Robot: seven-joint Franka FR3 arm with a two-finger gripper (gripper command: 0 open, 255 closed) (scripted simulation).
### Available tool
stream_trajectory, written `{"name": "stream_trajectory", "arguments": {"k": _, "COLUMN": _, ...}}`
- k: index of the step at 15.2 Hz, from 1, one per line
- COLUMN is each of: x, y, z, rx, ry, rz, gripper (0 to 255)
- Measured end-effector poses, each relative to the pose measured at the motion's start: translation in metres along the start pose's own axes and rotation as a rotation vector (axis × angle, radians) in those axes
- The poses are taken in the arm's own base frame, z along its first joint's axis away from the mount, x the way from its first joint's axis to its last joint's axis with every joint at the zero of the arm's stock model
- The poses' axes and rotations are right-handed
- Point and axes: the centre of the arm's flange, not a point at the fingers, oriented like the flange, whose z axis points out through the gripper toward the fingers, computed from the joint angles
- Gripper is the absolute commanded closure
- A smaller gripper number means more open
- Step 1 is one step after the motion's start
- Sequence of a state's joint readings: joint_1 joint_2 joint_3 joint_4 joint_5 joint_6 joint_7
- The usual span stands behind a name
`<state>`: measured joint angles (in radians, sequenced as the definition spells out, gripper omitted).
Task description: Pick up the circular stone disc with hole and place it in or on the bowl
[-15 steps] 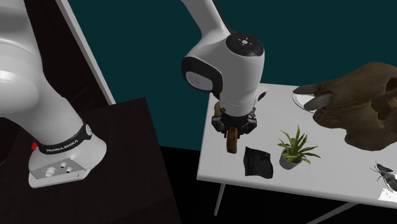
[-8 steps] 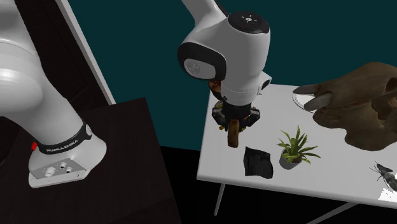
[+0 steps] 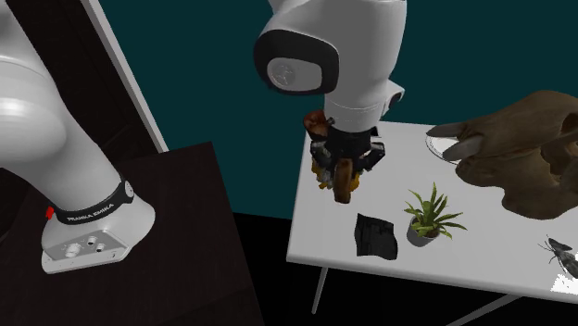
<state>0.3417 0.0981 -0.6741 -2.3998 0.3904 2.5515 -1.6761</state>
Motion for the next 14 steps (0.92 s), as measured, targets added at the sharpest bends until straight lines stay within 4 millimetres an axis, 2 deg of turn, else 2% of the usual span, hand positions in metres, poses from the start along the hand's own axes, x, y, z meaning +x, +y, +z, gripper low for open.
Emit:
{"name": "stream_trajectory", "arguments": {"k": 1, "x": 0.0, "y": 0.0, "z": -0.003, "rx": 0.0, "ry": 0.0, "rz": 0.0, "gripper": 255}}
{"name": "stream_trajectory", "arguments": {"k": 4, "x": 0.026, "y": -0.003, "z": -0.005, "rx": 0.0, "ry": -0.001, "rz": -0.001, "gripper": 255}}
{"name": "stream_trajectory", "arguments": {"k": 14, "x": 0.156, "y": -0.015, "z": 0.012, "rx": 0.0, "ry": -0.001, "rz": -0.002, "gripper": 255}}
